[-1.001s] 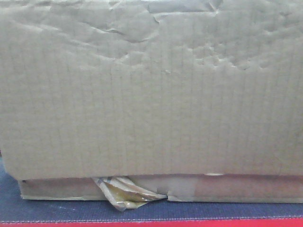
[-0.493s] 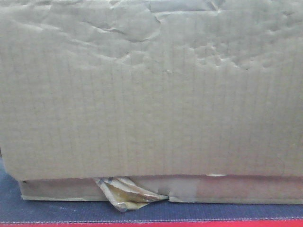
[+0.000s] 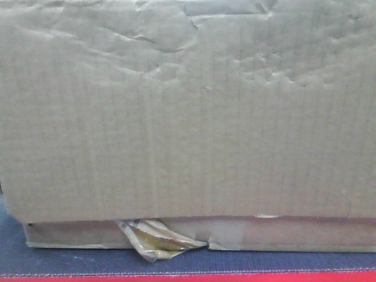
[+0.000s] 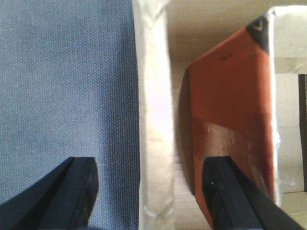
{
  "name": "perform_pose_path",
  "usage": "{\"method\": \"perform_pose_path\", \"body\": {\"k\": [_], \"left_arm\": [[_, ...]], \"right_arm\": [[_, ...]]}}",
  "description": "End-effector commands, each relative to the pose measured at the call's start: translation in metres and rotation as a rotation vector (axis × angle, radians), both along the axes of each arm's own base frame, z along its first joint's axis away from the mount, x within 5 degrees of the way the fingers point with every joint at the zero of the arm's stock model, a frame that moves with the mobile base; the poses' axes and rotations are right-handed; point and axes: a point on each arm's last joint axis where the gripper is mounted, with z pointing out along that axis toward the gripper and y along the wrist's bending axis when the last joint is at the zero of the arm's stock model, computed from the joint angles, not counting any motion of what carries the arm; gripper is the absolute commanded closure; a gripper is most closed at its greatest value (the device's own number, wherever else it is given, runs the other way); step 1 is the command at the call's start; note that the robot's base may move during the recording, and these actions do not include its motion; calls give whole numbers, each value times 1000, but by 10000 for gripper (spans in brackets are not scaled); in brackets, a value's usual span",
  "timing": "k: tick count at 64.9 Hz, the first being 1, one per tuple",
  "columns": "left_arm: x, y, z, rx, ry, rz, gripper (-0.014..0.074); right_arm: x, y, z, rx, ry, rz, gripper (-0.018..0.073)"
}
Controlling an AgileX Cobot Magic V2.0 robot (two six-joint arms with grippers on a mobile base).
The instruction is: Stack two boxes on right shelf middle
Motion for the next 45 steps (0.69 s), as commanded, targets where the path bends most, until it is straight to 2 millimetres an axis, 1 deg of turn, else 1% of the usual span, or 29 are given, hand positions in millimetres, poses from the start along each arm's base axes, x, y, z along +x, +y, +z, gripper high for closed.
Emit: {"method": "perform_pose_path", "body": {"k": [1,9,13,19,31,40,45], "left_arm": [[0,2,2,1,-8,-12,228],[0,2,2,2,-8,-14,228],[0,2,2,3,-8,-16,228],[0,2,2,4,-8,-18,228],[0,2,2,13,-9,-40,228],[0,2,2,13,-9,-40,228],[0,2,2,13,-9,-40,228]], "right_arm": [[14,1,1,28,77,2,721],[29,1,3,34,143,4,721],[37,1,8,36,204,9,721],[50,1,19,43,242,6,721],[72,0,39,46,172,3,721],[80,2,51,98,97,-4,721],[84,5,53,135,87,4,721]]}}
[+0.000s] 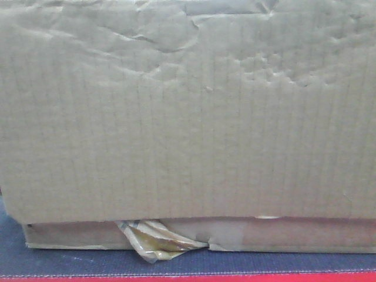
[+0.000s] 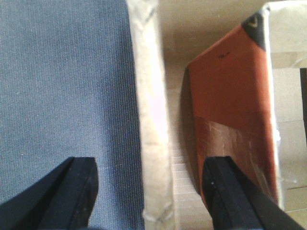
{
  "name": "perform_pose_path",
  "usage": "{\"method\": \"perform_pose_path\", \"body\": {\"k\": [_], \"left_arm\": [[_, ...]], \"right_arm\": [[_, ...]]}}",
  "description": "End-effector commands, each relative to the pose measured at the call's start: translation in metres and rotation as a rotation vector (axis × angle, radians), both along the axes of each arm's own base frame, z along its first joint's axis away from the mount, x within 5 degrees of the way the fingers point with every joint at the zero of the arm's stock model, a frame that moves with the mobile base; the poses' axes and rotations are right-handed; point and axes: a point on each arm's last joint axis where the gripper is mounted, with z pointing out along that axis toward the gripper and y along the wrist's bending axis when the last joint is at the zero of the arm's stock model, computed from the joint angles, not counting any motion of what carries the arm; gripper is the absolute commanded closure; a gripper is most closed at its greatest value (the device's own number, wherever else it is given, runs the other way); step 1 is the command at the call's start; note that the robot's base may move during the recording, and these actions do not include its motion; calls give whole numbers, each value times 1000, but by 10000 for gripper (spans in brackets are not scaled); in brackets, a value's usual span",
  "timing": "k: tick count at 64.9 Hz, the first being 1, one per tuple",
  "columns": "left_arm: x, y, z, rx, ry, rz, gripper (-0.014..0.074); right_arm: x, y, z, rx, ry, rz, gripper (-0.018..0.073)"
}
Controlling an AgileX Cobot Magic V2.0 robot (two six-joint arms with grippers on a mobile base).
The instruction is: Stack two boxes on right shelf middle
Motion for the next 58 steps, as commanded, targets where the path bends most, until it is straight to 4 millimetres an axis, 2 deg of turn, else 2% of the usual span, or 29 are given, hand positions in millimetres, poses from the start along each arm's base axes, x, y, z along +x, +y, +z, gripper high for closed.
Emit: {"method": "perform_pose_path", "body": {"k": [1,15,23,32,41,58], "left_arm": [[0,2,2,-5,-7,3,228],[0,2,2,-2,-9,3,228],[0,2,2,4,-12,3,228],[0,2,2,4,-12,3,228],[0,3,2,8,-14,3,228],[0,3,2,11,-15,3,228]], "right_arm": [[6,1,6,37,-27,-6,721],[29,2,12,63,149,-32,711],[43,7,22,-13,169,-85,711],[58,30,32,-54,143,-33,711],[76,52,34,-42,144,14,711],[95,71,25,-43,175,43,708]]}}
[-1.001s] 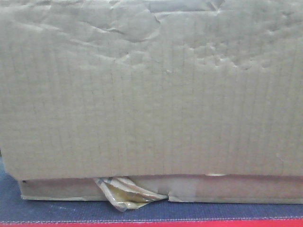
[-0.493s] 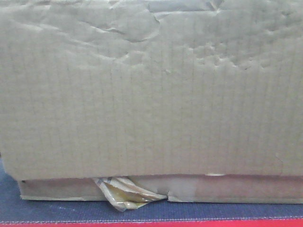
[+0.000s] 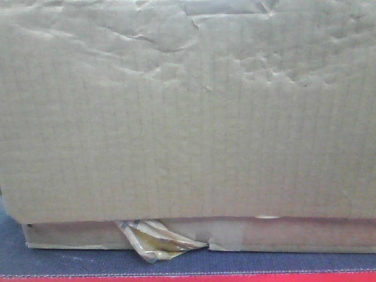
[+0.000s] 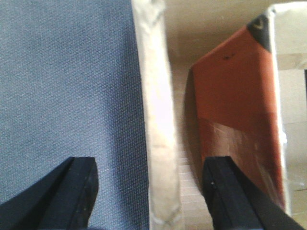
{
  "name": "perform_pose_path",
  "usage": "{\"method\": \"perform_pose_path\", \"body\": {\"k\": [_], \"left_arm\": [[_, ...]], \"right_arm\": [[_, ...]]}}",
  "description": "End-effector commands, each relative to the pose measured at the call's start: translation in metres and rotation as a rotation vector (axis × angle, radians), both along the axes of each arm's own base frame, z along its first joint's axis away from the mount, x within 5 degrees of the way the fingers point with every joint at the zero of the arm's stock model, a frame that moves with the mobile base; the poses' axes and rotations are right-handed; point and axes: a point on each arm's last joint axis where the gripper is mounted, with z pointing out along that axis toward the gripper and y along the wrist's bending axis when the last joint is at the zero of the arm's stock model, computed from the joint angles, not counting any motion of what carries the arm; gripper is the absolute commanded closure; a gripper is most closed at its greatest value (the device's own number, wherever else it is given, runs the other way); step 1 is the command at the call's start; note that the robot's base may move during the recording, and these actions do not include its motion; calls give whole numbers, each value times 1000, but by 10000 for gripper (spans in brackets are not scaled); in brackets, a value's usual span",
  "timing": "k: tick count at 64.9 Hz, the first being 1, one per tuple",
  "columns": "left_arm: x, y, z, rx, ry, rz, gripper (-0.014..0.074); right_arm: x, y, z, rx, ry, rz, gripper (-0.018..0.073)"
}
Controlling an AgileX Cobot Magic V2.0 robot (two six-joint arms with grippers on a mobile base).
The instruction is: Stack two boxes on right shelf middle
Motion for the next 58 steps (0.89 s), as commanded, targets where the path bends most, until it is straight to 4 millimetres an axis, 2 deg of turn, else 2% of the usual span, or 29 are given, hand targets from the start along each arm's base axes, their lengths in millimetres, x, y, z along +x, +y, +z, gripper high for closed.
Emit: {"method": "perform_pose_path", "body": {"k": [1,6,16,20,38,58], "left_arm": [[0,2,2,-2,-8,3,228],[0,2,2,-2,-8,3,228],[0,2,2,0,-9,3,228],[0,2,2,0,-9,3,228],[0,2,2,0,-9,3,228],[0,2,2,1,-10,3,228]], "right_arm": [[3,2,0,-20,-5,1,703],[6,3,-3,-22,4,1,599],[8,3,-6,-38,9,9,298],[9,3,-8,-40,17,9,223],[19,6,-45,-70,139,12,241],[25,8,-54,-69,168,13,241]]}}
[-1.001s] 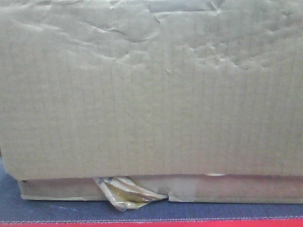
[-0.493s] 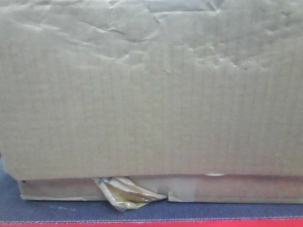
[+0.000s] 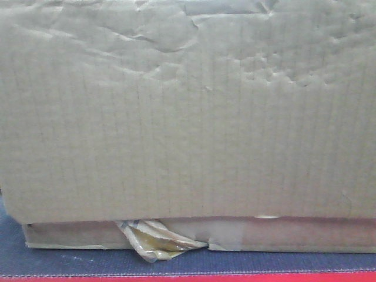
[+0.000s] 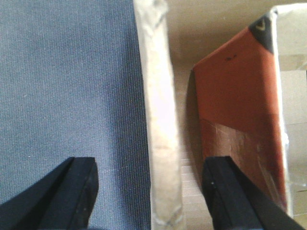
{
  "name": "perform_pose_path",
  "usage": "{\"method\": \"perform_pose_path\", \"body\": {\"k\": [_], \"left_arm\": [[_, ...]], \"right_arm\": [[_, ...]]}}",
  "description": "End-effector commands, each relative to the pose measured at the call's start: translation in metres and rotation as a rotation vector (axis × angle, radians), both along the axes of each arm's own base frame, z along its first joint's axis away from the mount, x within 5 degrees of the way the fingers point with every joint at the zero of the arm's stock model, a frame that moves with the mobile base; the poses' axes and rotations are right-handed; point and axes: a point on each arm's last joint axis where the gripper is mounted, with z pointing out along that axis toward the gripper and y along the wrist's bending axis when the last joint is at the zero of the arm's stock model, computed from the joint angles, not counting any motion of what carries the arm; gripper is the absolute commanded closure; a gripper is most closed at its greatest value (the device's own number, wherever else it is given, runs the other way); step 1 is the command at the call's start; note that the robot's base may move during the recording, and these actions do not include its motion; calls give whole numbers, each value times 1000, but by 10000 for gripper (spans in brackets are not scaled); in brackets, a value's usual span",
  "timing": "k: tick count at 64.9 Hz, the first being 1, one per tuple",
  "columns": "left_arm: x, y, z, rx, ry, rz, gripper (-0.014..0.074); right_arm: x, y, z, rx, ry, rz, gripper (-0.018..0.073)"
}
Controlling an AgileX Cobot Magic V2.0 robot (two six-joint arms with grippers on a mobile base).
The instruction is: Stack two boxes on right shelf middle
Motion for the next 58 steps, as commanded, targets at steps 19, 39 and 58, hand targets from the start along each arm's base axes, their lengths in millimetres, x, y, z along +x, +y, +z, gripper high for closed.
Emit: {"method": "perform_pose_path", "body": {"k": [19,39,58], "left_arm": [[0,3,2,6,-12,3,228],[0,3,2,6,-12,3,228],[0,3,1,7,-9,5,244]], "right_arm": [[-2,-1,-13,-16,36,6,241],[-3,1,-14,3,46,7,241],[-3,1,-14,3,46,7,276]]}}
